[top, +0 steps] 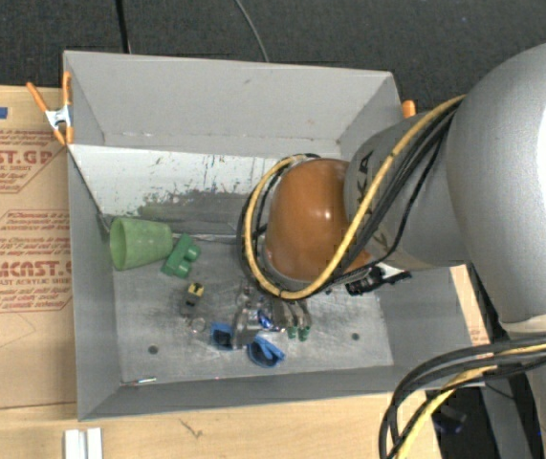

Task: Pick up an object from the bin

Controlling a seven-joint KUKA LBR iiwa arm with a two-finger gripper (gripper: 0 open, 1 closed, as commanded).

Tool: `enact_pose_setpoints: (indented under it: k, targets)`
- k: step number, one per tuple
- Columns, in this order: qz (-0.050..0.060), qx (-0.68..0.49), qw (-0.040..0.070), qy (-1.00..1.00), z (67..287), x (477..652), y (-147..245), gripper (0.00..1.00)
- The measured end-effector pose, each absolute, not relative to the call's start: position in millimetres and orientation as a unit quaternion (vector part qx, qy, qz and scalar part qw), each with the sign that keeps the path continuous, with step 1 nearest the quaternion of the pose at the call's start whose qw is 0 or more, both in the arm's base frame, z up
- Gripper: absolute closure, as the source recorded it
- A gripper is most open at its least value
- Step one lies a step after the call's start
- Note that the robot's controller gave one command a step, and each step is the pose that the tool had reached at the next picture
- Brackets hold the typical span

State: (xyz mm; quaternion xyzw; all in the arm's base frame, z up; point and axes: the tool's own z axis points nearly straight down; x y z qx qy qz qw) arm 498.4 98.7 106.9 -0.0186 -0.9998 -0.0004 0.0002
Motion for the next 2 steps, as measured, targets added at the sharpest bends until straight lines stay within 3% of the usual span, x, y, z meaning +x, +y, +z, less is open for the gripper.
enact_pose_setpoints:
  k: [1, 2]
  targets:
    - [0.000, 0.012, -0.005, -1.000, 242, 510.4, 71, 1.00]
    - [0.000, 0.267, -0.001, -0.964, 214, 531.7, 51, 1.00]
